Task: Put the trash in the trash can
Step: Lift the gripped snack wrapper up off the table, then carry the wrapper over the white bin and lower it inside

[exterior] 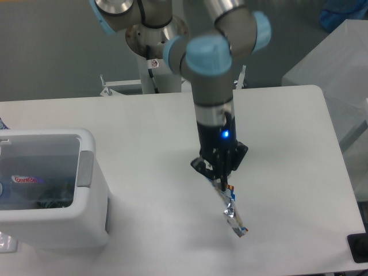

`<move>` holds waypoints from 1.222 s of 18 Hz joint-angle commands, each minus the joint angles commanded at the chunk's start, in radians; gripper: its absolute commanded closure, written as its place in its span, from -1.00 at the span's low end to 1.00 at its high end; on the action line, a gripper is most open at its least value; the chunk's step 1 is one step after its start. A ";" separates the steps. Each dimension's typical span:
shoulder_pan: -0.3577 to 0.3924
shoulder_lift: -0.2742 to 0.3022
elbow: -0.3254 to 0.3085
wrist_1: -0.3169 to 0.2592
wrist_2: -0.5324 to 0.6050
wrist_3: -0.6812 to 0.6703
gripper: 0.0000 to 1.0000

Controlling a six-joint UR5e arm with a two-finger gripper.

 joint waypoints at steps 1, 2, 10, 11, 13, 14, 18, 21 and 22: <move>-0.006 0.018 0.014 0.000 -0.014 -0.012 1.00; -0.021 0.034 0.026 0.002 -0.022 -0.014 1.00; -0.173 0.146 0.055 0.002 -0.081 -0.029 0.99; -0.184 0.161 0.054 0.002 -0.103 -0.029 0.99; -0.215 0.186 0.048 0.000 -0.131 -0.026 0.99; -0.228 0.196 0.045 0.000 -0.131 -0.020 0.99; -0.294 0.200 0.037 -0.008 -0.134 0.126 1.00; -0.333 0.186 0.025 -0.025 -0.135 0.185 0.99; -0.342 0.184 0.003 -0.025 -0.140 0.243 1.00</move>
